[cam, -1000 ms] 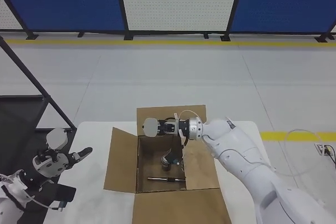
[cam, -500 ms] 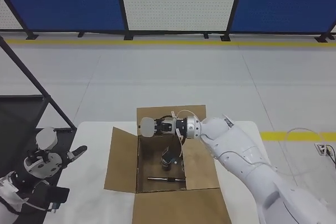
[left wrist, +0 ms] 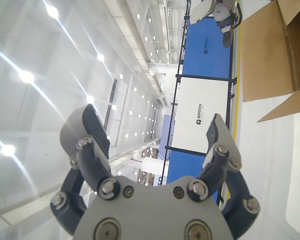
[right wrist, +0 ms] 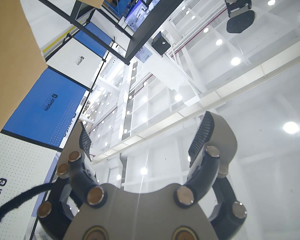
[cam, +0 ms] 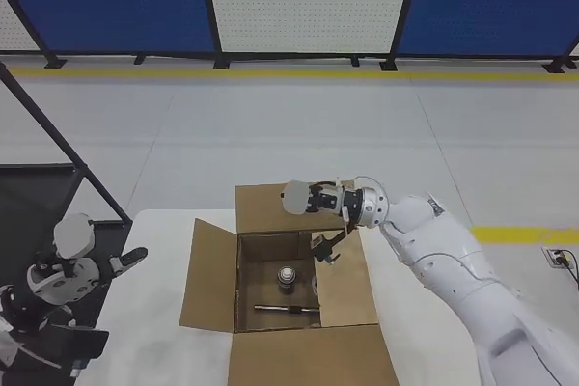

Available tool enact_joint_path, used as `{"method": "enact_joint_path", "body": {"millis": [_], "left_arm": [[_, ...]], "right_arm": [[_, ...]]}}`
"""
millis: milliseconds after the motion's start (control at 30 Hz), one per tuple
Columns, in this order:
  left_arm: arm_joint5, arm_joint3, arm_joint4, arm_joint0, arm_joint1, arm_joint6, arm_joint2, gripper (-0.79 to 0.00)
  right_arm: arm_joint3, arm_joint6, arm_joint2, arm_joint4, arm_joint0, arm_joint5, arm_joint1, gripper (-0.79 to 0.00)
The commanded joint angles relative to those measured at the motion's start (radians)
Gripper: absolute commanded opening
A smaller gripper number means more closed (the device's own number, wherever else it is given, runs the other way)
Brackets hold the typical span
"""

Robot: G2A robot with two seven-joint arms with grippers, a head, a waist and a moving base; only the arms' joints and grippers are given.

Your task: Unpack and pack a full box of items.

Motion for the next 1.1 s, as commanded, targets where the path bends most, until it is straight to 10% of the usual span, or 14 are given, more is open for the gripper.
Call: {"method": "enact_joint_path", "body": {"millis": [0, 367, 633, 833, 1067], "left_arm": [[-0.019, -0.012, 0.026, -0.028, 0.004, 0.006, 0.025, 0.0], [-0.074, 0.019, 0.193, -0.21, 0.013, 0.042, 0.29, 0.0], [-0.046, 0.054, 0.201, -0.3, -0.001, 0.02, 0.455, 0.0], [-0.03, 0.06, 0.202, -0.328, -0.01, -0.032, 0.523, 0.0], [-0.033, 0.06, 0.211, -0.329, -0.01, -0.04, 0.525, 0.0]], "right_arm": [[-0.024, 0.002, 0.027, -0.007, -0.019, 0.003, 0.03, 0.0], [-0.357, -0.006, 0.298, -0.067, -0.261, -0.068, 0.25, 0.0], [-0.867, -0.094, 0.66, -0.142, -0.589, -0.41, 0.413, 0.0], [-1.104, -0.168, 0.868, -0.201, -0.76, -0.69, 0.475, 0.0], [-1.125, -0.168, 0.888, -0.223, -0.775, -0.725, 0.481, 0.0]]}}
